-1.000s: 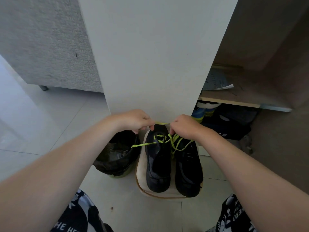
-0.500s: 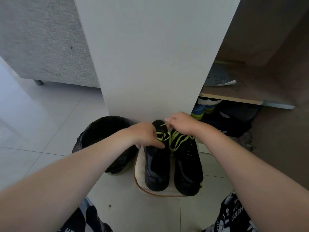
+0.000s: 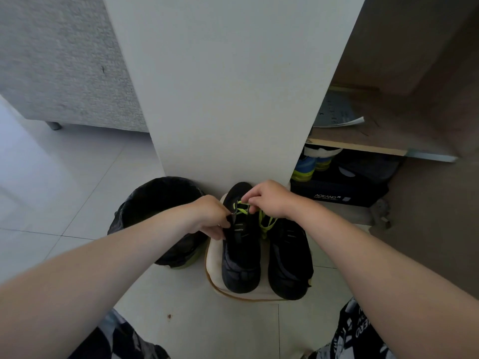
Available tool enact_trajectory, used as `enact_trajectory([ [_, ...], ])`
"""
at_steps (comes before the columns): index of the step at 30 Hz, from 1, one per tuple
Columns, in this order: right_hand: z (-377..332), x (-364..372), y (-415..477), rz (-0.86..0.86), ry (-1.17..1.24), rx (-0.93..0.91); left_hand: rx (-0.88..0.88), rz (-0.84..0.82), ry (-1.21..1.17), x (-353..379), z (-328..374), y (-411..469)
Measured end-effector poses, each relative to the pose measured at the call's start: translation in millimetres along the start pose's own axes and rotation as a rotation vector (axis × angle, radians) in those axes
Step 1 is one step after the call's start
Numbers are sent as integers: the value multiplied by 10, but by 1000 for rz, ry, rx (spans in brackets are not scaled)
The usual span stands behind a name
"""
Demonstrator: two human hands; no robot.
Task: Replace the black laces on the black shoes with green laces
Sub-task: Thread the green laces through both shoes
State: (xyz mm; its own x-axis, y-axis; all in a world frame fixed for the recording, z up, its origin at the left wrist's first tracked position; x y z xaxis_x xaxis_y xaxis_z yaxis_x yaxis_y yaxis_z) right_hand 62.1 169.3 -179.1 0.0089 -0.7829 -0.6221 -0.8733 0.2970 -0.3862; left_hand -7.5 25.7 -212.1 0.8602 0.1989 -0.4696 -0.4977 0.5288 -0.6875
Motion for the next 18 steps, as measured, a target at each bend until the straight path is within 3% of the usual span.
enact_trajectory([
  [12,-189,146,-82,99,-370,-74,-8,-27,-341,-20,-107,-25],
  [18,-249,185,-115,158,-511,-65,-16,-52,-325,-18,-71,-46],
])
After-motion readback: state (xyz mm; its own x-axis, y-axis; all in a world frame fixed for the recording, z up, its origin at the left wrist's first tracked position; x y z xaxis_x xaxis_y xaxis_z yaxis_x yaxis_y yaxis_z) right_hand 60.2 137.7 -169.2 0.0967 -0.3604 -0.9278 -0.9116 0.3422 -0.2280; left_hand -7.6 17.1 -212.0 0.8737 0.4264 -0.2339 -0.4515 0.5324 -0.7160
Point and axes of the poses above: each hand's wrist, its own y-axis towards the middle knuckle, its own x-axis out of the palm, z = x × y, the point moved 6 cm from there along y, towards the middle knuckle, and after that the axes turned 5 degrees about y, right-handed, at the moved point
